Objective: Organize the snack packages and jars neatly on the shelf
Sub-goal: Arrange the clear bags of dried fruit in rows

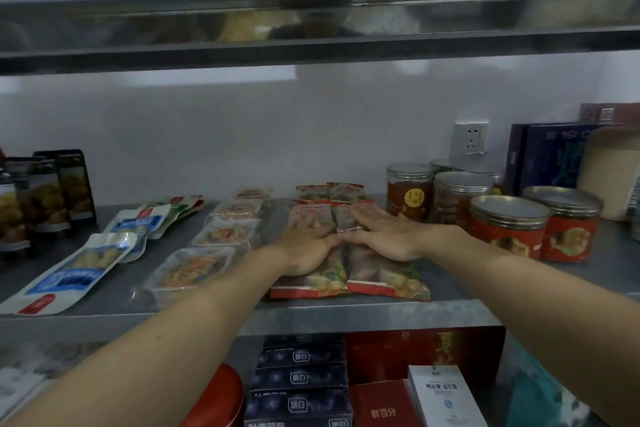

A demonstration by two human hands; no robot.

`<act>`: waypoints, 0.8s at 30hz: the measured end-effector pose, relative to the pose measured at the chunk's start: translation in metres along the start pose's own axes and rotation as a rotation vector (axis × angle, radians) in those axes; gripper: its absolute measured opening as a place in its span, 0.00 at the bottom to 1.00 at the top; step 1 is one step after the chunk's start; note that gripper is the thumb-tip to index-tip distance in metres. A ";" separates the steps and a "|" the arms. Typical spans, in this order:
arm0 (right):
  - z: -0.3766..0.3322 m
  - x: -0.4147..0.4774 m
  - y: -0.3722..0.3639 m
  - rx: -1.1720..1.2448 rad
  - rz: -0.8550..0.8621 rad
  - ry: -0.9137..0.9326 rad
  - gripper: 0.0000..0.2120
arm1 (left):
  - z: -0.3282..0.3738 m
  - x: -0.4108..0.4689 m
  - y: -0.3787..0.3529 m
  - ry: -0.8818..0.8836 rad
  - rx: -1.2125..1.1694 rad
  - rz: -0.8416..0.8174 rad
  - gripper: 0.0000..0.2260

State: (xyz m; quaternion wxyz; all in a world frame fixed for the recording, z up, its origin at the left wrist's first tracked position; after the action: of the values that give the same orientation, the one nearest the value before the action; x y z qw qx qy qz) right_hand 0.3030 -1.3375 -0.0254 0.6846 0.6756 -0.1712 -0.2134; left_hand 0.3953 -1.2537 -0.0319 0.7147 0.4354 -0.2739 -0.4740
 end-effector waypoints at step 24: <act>0.006 0.081 0.034 -0.013 0.090 0.011 0.29 | -0.014 0.072 0.055 -0.091 0.175 0.046 0.25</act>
State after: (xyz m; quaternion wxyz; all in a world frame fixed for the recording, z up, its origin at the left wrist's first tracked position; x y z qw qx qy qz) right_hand 0.3708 -1.3850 0.0040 0.6989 0.6639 -0.1963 -0.1797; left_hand 0.4596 -1.3056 0.0091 0.6712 0.4678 -0.3565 -0.4512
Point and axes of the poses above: each hand's wrist, its own x-axis towards the middle knuckle, its own y-axis out of the back of the hand, z = x × y, the point moved 9 cm from there along x, towards the middle knuckle, and after that the axes turned 13 degrees about -x, right-handed, at the moved point
